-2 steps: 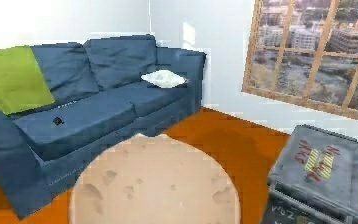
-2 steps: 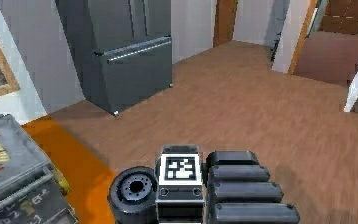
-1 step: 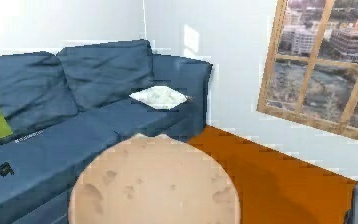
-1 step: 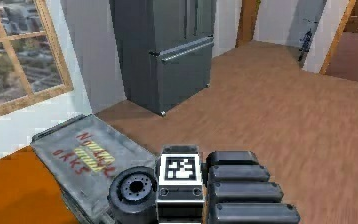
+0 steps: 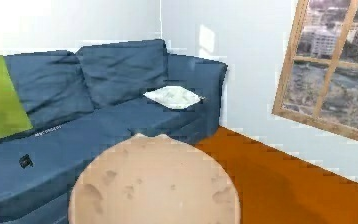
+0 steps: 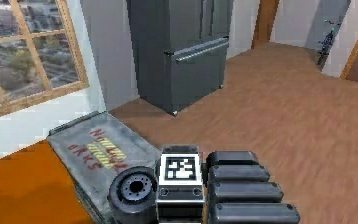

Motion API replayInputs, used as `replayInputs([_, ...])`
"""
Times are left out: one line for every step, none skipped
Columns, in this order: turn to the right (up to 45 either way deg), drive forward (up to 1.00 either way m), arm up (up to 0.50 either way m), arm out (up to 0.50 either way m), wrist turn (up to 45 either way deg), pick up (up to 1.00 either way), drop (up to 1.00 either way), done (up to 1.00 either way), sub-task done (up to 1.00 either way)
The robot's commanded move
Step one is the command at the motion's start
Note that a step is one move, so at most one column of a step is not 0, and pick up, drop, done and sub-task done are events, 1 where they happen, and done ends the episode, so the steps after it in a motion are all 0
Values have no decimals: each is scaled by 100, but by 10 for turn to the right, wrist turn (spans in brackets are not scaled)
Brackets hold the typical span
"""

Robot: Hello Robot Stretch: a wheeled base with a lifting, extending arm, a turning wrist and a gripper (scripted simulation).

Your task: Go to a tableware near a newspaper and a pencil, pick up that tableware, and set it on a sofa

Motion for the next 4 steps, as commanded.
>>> replayInputs([0,40,0,0,0,0,0,0,0])
replayInputs([30,0,0,0,0,0,0,0,0])
replayInputs([0,65,0,0,0,0,0,0,0])
replayInputs([450,0,0,0,0,0,0,0,0])
